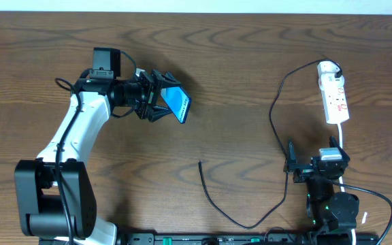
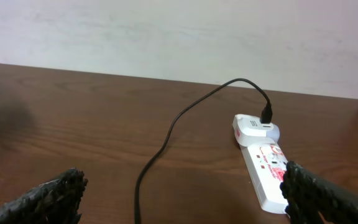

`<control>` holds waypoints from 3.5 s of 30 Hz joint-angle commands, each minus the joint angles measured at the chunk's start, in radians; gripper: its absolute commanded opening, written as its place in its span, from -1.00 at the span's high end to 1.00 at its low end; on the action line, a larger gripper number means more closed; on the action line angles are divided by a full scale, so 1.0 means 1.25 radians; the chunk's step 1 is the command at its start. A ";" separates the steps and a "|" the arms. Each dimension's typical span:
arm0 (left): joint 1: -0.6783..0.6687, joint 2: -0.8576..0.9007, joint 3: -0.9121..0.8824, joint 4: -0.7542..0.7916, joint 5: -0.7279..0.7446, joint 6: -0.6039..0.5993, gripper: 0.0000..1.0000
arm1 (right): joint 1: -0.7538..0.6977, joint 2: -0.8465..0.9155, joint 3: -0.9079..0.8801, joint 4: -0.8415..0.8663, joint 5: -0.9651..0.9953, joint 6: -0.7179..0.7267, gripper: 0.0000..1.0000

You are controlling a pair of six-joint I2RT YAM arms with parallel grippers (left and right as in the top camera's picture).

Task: Plug charger to phone and switch on socket

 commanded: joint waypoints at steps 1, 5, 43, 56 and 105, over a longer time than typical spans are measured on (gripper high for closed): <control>0.001 -0.024 0.016 0.005 0.002 0.023 0.86 | 0.007 -0.005 -0.002 -0.004 -0.002 -0.010 -0.98; 0.001 -0.024 0.016 0.005 0.002 0.023 0.85 | 0.007 -0.005 -0.002 -0.004 -0.002 -0.010 -0.99; 0.001 -0.024 0.016 0.048 -0.068 0.022 0.85 | 0.006 -0.005 0.031 0.116 -0.069 0.134 -0.99; 0.001 -0.024 0.016 0.059 -0.123 -0.007 0.86 | 0.006 0.263 0.314 -0.004 -0.165 0.143 -0.98; -0.136 -0.024 0.016 0.119 -0.318 -0.234 0.85 | 0.149 1.004 0.599 0.102 -0.473 0.514 -0.99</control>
